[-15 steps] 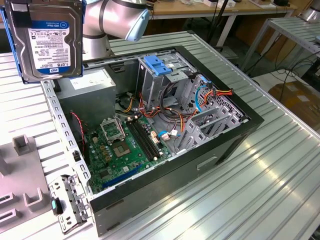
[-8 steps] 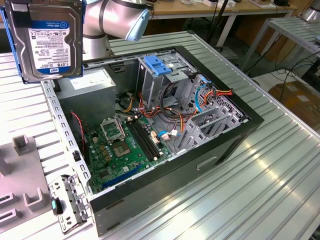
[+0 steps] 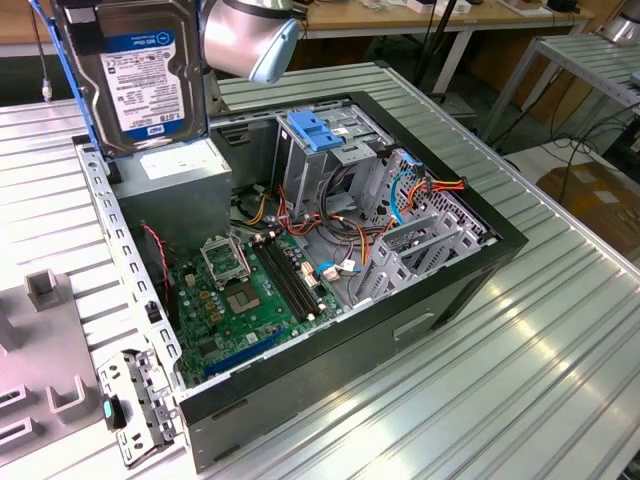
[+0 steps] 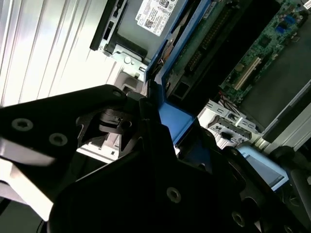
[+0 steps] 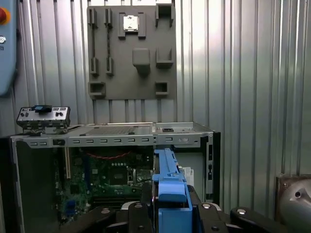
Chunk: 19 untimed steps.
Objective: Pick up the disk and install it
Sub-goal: 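Pick up the disk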
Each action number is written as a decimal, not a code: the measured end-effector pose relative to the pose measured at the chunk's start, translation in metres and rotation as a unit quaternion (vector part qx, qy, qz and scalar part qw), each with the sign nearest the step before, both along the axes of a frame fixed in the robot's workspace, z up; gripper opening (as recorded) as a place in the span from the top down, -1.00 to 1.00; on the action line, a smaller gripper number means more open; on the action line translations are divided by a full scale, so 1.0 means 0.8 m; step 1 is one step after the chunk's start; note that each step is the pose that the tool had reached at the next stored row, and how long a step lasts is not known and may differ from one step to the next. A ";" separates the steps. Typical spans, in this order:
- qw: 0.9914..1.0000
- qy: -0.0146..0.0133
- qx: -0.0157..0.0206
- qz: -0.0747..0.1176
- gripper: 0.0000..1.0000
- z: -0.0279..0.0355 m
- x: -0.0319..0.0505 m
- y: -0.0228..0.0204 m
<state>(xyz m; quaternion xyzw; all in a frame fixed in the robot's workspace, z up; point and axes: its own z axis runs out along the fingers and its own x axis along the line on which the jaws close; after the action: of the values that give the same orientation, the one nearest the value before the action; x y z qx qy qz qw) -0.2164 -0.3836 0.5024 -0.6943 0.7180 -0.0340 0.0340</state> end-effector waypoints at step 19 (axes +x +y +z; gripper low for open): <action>1.000 0.017 -0.001 -0.004 0.25 -0.0274 0.055 -0.0053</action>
<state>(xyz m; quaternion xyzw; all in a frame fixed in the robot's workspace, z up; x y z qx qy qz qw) -0.1725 -0.3878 0.4805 -0.6922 0.7210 -0.0226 0.0211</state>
